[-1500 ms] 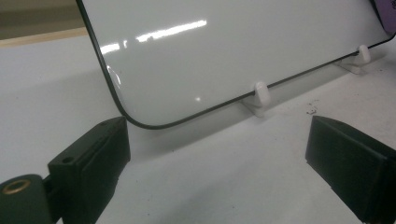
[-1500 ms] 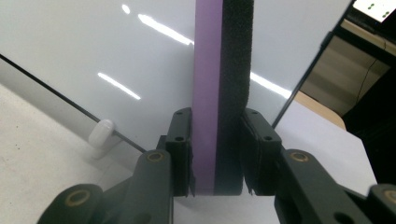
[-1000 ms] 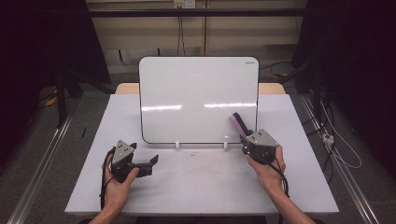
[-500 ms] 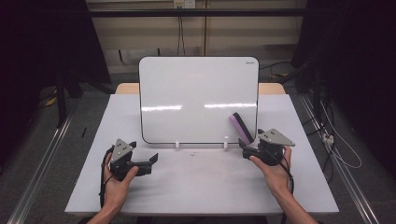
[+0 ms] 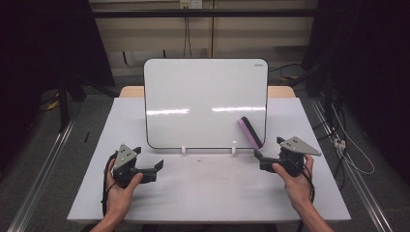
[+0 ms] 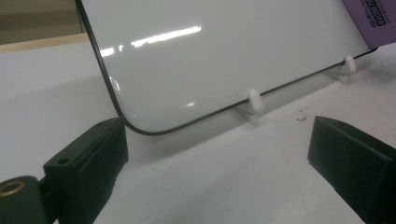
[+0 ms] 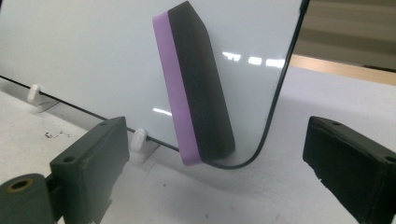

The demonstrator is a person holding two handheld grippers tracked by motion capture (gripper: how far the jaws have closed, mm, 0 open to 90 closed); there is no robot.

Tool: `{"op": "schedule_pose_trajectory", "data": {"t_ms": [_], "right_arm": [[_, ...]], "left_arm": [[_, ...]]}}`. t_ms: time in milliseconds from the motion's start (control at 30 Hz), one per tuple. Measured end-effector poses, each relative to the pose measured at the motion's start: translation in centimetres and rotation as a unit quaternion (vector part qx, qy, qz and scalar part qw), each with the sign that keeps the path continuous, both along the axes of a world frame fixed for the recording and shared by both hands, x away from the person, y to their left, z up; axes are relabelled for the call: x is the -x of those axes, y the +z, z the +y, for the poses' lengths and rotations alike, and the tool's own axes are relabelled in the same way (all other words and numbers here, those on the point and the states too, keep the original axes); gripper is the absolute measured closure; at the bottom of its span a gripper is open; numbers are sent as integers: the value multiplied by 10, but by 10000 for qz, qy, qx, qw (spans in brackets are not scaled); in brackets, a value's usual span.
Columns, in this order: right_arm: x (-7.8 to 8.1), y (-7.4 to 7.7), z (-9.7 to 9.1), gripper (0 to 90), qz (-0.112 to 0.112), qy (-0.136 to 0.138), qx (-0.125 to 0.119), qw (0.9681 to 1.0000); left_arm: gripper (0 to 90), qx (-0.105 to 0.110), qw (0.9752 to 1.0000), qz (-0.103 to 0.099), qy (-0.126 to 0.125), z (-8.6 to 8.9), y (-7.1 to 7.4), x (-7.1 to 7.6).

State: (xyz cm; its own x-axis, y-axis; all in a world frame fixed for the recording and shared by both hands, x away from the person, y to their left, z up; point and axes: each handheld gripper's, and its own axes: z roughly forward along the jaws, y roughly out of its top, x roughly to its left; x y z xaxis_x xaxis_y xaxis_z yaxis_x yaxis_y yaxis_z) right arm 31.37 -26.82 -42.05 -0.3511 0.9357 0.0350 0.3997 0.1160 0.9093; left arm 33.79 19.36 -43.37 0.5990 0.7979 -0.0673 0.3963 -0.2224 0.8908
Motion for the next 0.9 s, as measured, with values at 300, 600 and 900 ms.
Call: {"op": "schedule_pose_trajectory", "data": {"t_ms": [300, 600, 900], "right_arm": [[18, -1, -23, 52, -45, -200, -64, 9998], [35, -10, -40, 58, -53, -481, -191, 9986], [54, -22, -50, 66, -29, -697, -220, 9973]], "left_arm": [[52, -61, 9999, -28, 102, 5, 2, 4], [54, -260, 9996, -136, 50, 4, 4, 9], [53, -263, 9995, -164, 111, 6, 4, 12]]}}
